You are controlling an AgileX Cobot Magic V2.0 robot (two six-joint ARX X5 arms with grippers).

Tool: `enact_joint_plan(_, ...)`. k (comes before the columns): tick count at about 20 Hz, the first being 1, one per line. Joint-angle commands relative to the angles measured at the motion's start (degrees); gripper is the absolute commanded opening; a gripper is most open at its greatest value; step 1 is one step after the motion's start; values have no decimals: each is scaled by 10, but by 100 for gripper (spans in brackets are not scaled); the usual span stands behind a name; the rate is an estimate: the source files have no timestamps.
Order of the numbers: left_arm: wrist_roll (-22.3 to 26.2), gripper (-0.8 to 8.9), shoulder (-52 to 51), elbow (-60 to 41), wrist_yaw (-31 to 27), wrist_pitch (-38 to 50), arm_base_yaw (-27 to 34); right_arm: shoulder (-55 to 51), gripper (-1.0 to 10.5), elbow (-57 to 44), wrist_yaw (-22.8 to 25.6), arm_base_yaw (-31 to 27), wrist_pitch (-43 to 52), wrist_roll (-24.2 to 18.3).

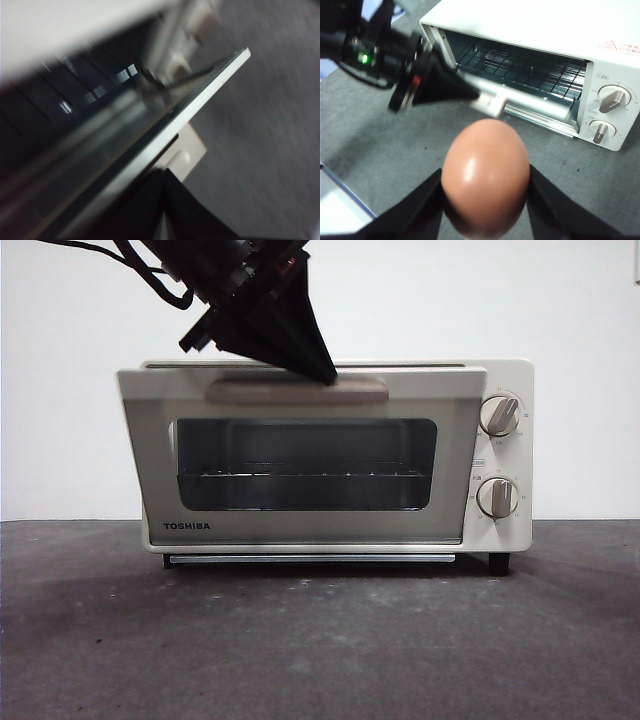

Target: Eggoven

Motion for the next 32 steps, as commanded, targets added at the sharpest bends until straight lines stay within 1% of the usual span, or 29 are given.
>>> enact_joint_plan(1, 3, 7, 21, -4, -16, -49, -16, 3, 3, 9, 3, 6, 6, -8)
enact_joint_plan(5, -2, 7, 21, -4, -16, -100, -47, 3, 3, 9, 15, 6, 6, -8)
enact_joint_plan(9, -12, 7, 17, -4, -16, -131, -74, 11, 3, 9, 15, 6, 8, -7)
enact_joint_plan(15, -26, 7, -14, -4, -17, -130, -86, 50, 3, 9, 15, 6, 17, -7)
enact_joint_plan(18, -28, 7, -45, -4, -30, -131, -82, 81, 3, 9, 14, 6, 36, -7)
enact_joint_plan(21, -28, 7, -86, -4, -50, -133, -66, 121, 3, 9, 12, 6, 68, -7)
enact_joint_plan(24, -28, 7, -130, -4, -52, -139, -41, 170, 3, 9, 9, 3, 100, -7)
enact_joint_plan(26, -27, 7, -159, -5, -52, -150, -19, 205, 3, 9, -9, -3, 122, -7)
enact_joint_plan(29, -16, 7, -217, -9, -52, -176, 31, 283, 3, 9, -42, -23, 188, -5)
enact_joint_plan(32, 0, 6, -274, -31, -43, -200, 97, 366, 3, 9, -68, -45, 257, 11)
